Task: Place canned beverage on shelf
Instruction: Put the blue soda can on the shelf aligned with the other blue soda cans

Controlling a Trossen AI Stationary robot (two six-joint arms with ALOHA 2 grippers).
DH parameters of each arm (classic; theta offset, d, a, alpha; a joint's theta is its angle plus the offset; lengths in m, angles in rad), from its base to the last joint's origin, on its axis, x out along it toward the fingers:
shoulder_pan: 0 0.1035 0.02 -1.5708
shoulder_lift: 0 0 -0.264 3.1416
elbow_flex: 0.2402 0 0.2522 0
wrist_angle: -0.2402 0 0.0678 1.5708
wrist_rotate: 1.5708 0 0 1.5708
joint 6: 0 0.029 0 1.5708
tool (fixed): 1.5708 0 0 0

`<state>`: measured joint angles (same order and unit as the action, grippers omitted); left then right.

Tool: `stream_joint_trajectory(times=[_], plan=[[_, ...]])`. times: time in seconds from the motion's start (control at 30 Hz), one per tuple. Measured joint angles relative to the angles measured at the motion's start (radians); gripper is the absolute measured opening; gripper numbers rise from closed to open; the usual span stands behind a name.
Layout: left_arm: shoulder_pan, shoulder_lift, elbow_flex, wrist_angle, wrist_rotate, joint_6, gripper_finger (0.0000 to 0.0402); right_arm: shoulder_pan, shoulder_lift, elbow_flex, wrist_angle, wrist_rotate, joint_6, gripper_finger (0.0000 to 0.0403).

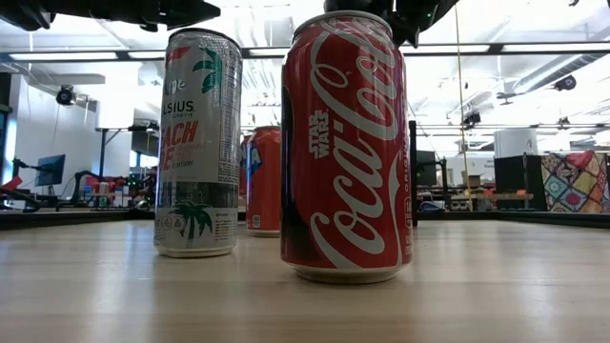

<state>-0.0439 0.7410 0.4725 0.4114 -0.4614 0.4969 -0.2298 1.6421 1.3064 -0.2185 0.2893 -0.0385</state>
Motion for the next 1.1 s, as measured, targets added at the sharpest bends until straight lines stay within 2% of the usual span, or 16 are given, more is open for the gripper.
stream_joint_trajectory(times=[0.2,0.6,0.9,1.1], plan=[[0.000,0.000,0.000,0.000,0.000,0.000,0.0322,0.003,-0.007,0.024,-0.026,-0.001,0.020,0.0009],[0.000,0.000,0.000,0.001,0.000,-0.001,0.0322,-0.011,-0.034,0.161,-0.194,0.000,0.006,0.0009],[0.000,0.000,0.000,0.001,0.000,-0.001,0.0322,-0.085,-0.035,0.167,-0.177,-0.001,0.019,0.0009],[0.000,0.000,0.000,0.004,0.000,-0.001,0.0322,-0.118,-0.007,0.166,-0.103,-0.014,-0.008,0.0009]])
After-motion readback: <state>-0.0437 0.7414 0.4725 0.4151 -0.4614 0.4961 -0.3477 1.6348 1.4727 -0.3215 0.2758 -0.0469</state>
